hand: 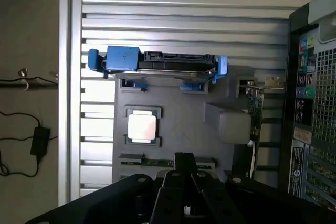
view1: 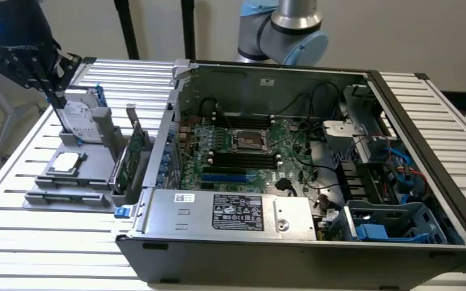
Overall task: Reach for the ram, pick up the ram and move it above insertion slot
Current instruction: 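Reach for the ram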
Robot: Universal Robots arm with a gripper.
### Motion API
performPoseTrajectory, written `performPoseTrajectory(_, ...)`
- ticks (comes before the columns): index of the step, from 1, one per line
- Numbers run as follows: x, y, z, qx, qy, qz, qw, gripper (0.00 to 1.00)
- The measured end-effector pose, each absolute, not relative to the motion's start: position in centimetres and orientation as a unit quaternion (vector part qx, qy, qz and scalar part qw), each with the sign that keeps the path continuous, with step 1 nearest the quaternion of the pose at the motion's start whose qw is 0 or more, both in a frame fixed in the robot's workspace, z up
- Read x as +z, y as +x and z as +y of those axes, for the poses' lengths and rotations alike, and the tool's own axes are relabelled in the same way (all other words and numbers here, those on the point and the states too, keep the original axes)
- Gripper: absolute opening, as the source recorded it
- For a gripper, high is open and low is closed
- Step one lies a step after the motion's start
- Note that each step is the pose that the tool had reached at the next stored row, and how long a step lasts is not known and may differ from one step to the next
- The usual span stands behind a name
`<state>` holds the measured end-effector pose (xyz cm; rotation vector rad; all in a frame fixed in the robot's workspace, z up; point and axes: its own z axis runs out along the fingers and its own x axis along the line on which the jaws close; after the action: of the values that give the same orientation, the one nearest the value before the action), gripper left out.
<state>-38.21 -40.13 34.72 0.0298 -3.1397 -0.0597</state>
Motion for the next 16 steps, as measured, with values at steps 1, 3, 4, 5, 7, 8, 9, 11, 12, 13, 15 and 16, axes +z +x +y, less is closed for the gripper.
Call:
performPoseTrajectory(1,34.7,-38.2,-40.6,-0.019,0.01,-1.0,0.0,0.11)
performPoseTrajectory(3,34.7,-38.2,-41.5,-0.019,0.01,-1.0,0.0,0.11)
performPoseTrajectory(4,34.7,-38.3,-41.9,-0.019,0.01,-1.0,0.0,0.11)
performPoseTrajectory(5,34.7,-38.3,-42.4,-0.019,0.01,-1.0,0.0,0.11)
performPoseTrajectory(7,34.7,-38.3,-43.3,-0.019,0.01,-1.0,0.0,0.11)
performPoseTrajectory(8,34.7,-38.3,-43.7,-0.019,0.01,-1.0,0.0,0.11)
performPoseTrajectory(9,34.7,-38.3,-44.2,-0.019,0.01,-1.0,0.0,0.11)
performPoseTrajectory(11,34.7,-38.3,-45.1,-0.019,0.01,-1.0,0.0,0.11)
performPoseTrajectory(12,34.7,-38.3,-45.5,-0.019,0.01,-1.0,0.0,0.11)
performPoseTrajectory(13,34.7,-38.3,-45.7,-0.019,0.01,-1.0,0.001,0.11)
performPoseTrajectory(15,34.7,-38.3,-45.7,-0.019,0.01,-1.0,0.001,0.11)
performPoseTrajectory(16,34.7,-38.3,-45.7,-0.019,0.01,-1.0,0.001,0.11)
